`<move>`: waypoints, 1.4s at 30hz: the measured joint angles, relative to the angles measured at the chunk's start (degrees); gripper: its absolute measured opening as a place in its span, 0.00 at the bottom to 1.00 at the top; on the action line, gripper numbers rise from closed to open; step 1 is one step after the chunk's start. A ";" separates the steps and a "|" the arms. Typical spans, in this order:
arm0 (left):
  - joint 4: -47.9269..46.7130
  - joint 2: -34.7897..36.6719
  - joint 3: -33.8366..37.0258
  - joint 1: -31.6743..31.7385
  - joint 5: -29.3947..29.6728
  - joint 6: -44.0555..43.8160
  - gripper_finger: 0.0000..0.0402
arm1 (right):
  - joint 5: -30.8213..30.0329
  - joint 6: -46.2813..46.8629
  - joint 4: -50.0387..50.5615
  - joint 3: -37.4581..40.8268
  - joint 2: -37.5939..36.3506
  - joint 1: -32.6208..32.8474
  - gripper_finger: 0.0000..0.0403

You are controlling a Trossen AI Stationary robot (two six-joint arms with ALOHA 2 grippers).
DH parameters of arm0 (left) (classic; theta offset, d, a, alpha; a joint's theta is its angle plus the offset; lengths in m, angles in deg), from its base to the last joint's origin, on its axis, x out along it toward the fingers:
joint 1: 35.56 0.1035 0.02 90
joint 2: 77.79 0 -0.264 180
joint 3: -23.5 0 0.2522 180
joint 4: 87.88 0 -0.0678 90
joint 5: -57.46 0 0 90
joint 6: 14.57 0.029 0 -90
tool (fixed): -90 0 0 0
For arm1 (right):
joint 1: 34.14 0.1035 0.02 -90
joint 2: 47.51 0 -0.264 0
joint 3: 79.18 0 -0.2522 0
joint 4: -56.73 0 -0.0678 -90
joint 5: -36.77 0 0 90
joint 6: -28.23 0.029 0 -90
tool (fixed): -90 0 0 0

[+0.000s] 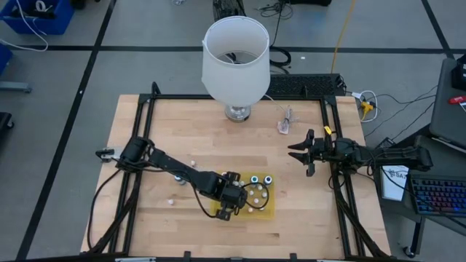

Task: Pick & Place food coloring
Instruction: Put the small red food coloring bottle into the transparent bin, then adjust the large blue food coloring bottle

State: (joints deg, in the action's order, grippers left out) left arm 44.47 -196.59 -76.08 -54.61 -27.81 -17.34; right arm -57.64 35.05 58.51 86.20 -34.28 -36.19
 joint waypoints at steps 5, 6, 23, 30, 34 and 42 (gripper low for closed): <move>0.88 -0.40 0.20 -0.27 -1.14 -0.36 0.30 | 0.00 -0.01 -0.01 -0.01 0.00 -0.01 0.28; 0.75 -0.42 0.24 -0.33 -1.38 -0.35 0.31 | 0.00 0.00 -0.01 0.00 0.00 -0.02 0.28; 1.07 5.23 0.11 0.06 1.48 1.52 0.31 | 0.00 -0.01 -0.03 -0.01 0.04 -0.01 0.28; -0.56 15.28 0.13 0.02 3.13 2.91 0.32 | 0.00 -0.01 -0.08 0.01 0.07 -0.02 0.28; -4.42 22.21 1.27 0.00 8.98 1.70 0.32 | 0.00 -0.01 -0.03 0.01 0.09 0.00 0.28; -29.47 28.37 2.75 6.02 15.03 -27.28 0.32 | 0.00 -0.01 -0.08 -0.01 0.09 0.00 0.28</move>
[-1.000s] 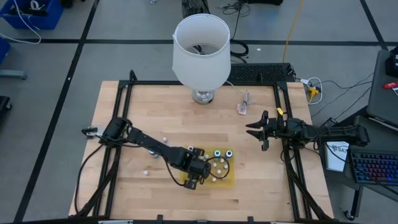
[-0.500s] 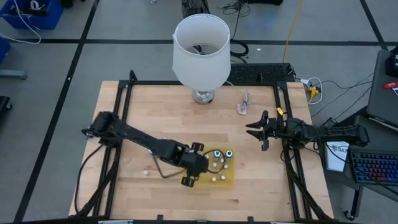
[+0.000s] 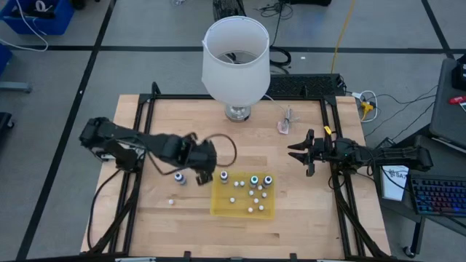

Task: Pick & Place food coloring
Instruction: Adjust the large blue food coloring bottle

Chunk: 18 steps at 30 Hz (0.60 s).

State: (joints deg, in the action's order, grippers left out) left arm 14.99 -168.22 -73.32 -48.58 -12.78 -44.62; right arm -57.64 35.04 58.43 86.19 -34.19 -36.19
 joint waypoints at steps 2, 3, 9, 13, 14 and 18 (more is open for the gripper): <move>-4.82 -0.03 0.00 2.10 -0.16 -5.58 0.34 | 0.00 0.00 0.00 0.02 0.00 -0.01 0.28; -6.81 -0.21 0.02 3.04 -0.23 -7.13 0.35 | 0.00 0.00 0.00 0.02 0.00 0.00 0.28; -8.49 -3.30 0.03 7.80 -4.26 -10.15 0.49 | 0.00 0.01 0.04 0.02 0.00 0.00 0.28; -9.44 -6.29 0.02 10.03 -8.07 -9.08 0.59 | 0.00 -0.01 0.04 0.02 0.00 -0.02 0.28; -10.05 -7.06 0.02 10.52 -8.43 -9.01 0.61 | 0.00 0.00 0.04 0.00 0.00 0.00 0.28; -12.40 -10.06 0.04 12.15 -8.57 -6.48 0.67 | 0.00 -0.01 0.04 0.00 0.00 -0.01 0.28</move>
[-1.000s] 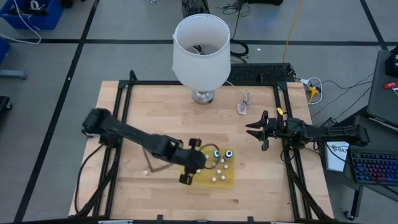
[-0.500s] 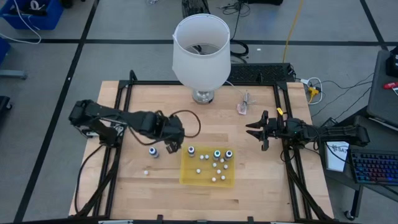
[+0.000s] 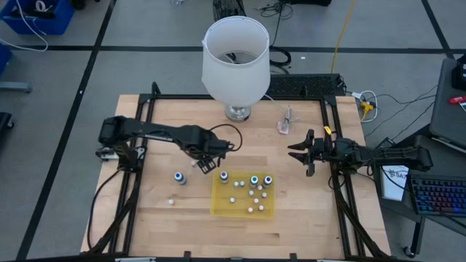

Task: Pick & Place food coloring
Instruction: Adjust the large blue food coloring bottle

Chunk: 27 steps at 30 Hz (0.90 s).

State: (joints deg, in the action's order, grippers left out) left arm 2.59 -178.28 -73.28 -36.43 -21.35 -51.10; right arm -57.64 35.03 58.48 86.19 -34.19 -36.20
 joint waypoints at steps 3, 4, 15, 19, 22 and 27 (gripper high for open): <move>-0.01 -1.58 0.60 1.06 0.64 2.31 0.69 | 0.00 0.02 0.00 0.02 0.00 0.01 0.28; 0.28 -1.68 1.29 1.41 0.66 3.16 0.70 | 0.00 0.00 0.00 0.00 0.00 0.01 0.28; 14.56 6.50 18.32 5.42 -3.39 3.23 0.65 | 0.00 0.00 0.02 0.01 -0.02 -0.01 0.28; 19.90 9.13 22.72 5.52 -6.05 2.70 0.63 | 0.00 0.01 0.00 0.01 -0.02 0.00 0.28; 20.23 9.43 24.70 5.44 -6.24 0.45 0.63 | 0.00 0.00 0.00 0.00 -0.02 -0.01 0.28; 20.41 9.48 27.47 5.27 -6.31 -2.49 0.65 | 0.00 0.01 0.02 0.01 -0.02 -0.01 0.28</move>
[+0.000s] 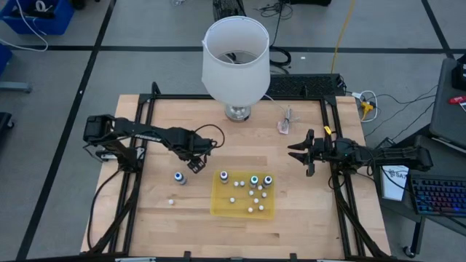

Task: Pick & Place food coloring
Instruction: Adjust the large blue food coloring bottle, then put the large blue food coloring bottle into the transparent bin

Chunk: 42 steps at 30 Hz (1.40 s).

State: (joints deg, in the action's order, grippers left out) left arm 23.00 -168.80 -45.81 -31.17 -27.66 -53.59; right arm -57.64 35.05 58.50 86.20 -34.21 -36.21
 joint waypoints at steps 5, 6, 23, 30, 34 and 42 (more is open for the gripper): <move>0.13 -0.08 1.05 0.03 -0.51 -0.66 0.64 | 0.00 -0.01 0.00 -0.01 0.00 0.00 0.28; 0.34 -0.07 1.05 0.03 -0.48 -0.66 0.64 | 0.00 -0.01 0.00 0.00 0.00 0.02 0.28; 2.13 0.72 1.07 -4.61 -0.71 7.22 0.60 | 0.00 0.00 0.01 0.00 0.00 0.02 0.28; 1.14 7.78 0.99 -6.06 -1.56 3.78 0.60 | 0.00 0.00 0.00 0.00 0.02 0.02 0.28; -0.32 13.58 0.96 -7.21 -3.51 -1.59 0.60 | 0.00 0.01 0.00 0.00 0.02 0.01 0.28; -7.18 17.58 0.96 -11.79 -3.89 -14.24 0.60 | 0.00 0.00 0.00 0.00 0.02 0.01 0.28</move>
State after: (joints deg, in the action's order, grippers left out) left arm 15.82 -151.22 -44.84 -42.96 -31.55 -67.83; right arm -57.64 35.05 58.50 86.20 -34.19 -36.20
